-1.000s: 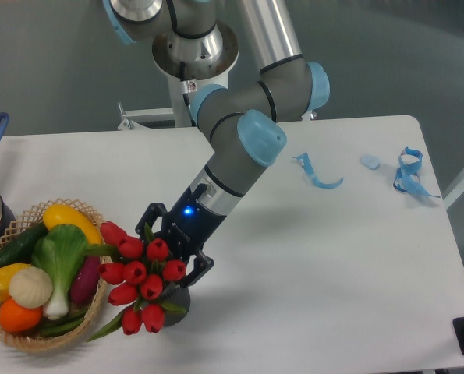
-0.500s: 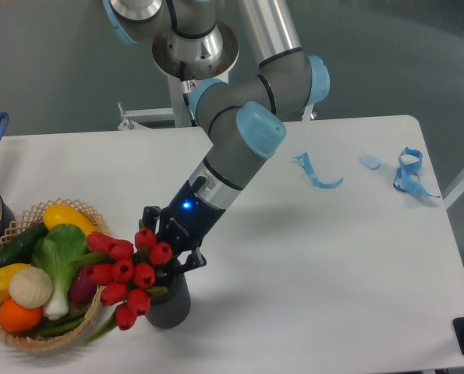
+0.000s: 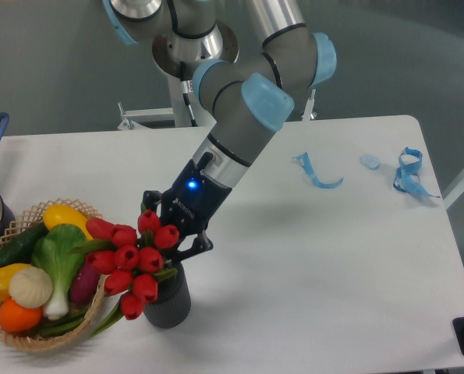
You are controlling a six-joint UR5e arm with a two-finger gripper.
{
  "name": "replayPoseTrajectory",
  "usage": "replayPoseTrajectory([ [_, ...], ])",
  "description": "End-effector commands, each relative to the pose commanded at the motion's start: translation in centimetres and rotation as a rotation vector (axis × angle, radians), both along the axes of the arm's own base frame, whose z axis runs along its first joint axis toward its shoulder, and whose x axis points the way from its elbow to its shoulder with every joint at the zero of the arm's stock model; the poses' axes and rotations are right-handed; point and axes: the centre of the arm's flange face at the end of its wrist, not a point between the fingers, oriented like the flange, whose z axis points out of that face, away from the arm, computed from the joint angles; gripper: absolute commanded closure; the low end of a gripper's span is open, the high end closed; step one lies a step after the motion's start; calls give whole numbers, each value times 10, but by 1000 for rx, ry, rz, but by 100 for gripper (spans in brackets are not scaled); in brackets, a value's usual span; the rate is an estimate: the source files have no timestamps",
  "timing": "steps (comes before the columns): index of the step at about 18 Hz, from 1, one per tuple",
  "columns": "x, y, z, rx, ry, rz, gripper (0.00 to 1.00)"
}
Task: Pick up the flowers from the vase
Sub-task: 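Lift the gripped tulips straight up out of the grey vase, then carry the held tulips away from the vase toward the blue ribbons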
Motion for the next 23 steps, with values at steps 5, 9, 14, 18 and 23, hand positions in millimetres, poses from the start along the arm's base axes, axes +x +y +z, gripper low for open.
replayPoseTrajectory([
  [5,-7,6,63,37,-32,82,72],
  [9,-5,-3,90,63,-35,109,72],
  [14,-6,-19,143,100,-63,182,72],
  [18,-25,-53,172,132,-75,261,71],
  [23,-78,-90,155,131,-18,325,71],
])
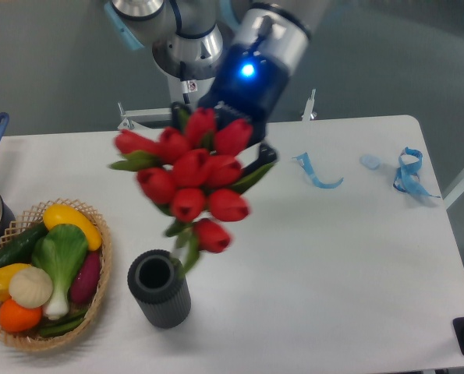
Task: Pick up the flowers from the vase
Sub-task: 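Carry the held tulips away from the vase toward the blue ribbons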
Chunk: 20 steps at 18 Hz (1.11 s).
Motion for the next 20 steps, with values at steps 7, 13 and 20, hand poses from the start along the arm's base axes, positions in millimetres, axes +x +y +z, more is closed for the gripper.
replayPoseTrajectory([
  [7,-73,-41,-39,-29,96,38,71],
  [13,-99,-64,-71,-54,104,56,71],
  [20,-96,-67,-83,-62,81,56,71],
])
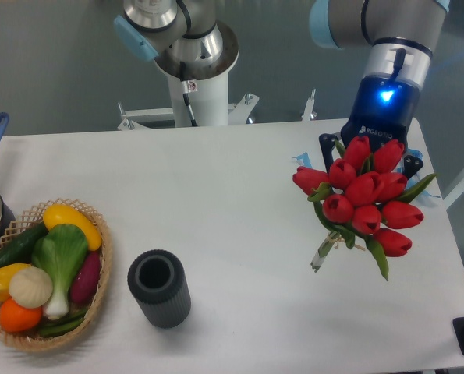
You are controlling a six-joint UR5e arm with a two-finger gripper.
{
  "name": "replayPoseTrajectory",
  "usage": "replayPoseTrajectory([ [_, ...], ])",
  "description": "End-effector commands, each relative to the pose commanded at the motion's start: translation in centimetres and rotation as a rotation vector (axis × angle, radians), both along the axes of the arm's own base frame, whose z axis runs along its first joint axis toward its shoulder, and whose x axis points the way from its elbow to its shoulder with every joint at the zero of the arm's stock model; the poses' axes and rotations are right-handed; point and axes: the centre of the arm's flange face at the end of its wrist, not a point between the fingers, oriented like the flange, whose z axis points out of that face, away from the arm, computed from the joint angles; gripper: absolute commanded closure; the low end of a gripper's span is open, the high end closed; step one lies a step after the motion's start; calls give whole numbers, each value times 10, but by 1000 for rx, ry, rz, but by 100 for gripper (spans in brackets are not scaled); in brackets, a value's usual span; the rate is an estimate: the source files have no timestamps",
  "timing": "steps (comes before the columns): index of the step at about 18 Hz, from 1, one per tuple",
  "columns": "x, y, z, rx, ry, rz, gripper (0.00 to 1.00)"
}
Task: Pick up the flowers from the vase
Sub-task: 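Carry the held tulips away from the vase toward the blue ribbons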
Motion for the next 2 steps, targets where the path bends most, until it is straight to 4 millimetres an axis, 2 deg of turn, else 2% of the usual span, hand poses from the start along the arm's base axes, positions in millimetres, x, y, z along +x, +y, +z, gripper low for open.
replayPoseTrajectory([
  [2,2,-1,1,0,-1,1,71],
])
